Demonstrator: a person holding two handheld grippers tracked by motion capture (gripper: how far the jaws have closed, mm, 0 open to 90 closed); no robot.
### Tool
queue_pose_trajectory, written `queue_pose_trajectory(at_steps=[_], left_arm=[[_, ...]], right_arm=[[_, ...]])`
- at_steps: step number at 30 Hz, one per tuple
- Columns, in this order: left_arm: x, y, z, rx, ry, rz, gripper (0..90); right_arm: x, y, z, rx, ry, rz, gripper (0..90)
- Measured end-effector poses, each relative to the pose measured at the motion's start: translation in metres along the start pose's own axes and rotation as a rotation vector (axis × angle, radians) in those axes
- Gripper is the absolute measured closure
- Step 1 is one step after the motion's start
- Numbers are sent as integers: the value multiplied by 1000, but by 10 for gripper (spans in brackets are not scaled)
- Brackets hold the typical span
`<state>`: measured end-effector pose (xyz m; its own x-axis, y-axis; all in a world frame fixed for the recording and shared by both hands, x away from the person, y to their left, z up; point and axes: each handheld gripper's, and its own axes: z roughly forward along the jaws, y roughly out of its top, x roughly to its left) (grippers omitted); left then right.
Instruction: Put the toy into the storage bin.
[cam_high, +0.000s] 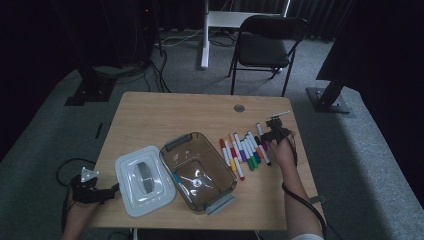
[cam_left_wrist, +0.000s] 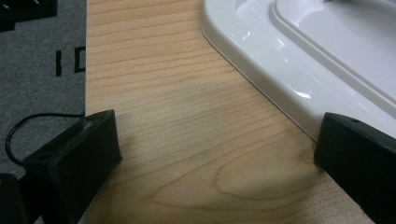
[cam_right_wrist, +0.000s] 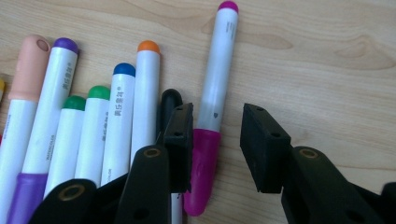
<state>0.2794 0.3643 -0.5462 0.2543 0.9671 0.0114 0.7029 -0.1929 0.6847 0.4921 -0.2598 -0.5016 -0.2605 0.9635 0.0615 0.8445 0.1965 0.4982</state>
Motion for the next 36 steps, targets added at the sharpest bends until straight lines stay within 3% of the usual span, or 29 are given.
queue_pose_trajectory(at_steps=[12,20,36], left_arm=[[0,0,0,0,0,0,7],[0,0,0,0,0,0,7],[0,0,0,0,0,0,7]], right_arm=[[0,0,10,38,-1,20,676],[1,-2,13,61,-43,15,740],[-3,-13,-29,0,13,73,744]])
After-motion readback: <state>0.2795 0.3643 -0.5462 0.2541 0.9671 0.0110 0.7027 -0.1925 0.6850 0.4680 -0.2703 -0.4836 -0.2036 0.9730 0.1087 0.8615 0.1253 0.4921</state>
